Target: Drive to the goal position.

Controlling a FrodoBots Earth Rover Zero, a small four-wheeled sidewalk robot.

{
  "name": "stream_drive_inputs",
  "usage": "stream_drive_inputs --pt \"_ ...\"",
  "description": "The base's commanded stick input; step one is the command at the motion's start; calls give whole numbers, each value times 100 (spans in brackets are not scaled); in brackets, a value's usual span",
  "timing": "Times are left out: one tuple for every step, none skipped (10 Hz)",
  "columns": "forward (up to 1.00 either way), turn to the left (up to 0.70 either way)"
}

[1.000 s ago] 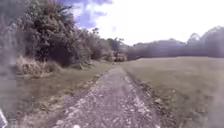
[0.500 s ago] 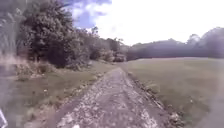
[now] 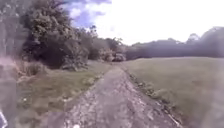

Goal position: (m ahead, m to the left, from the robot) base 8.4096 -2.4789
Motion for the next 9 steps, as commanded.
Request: stream_drive_inputs --pt "100 0" --pt "100 0" --pt "100 0" --pt "100 0" --pt "100 0" --pt "100 0" --pt "100 0" --pt "100 0" --pt "100 0"
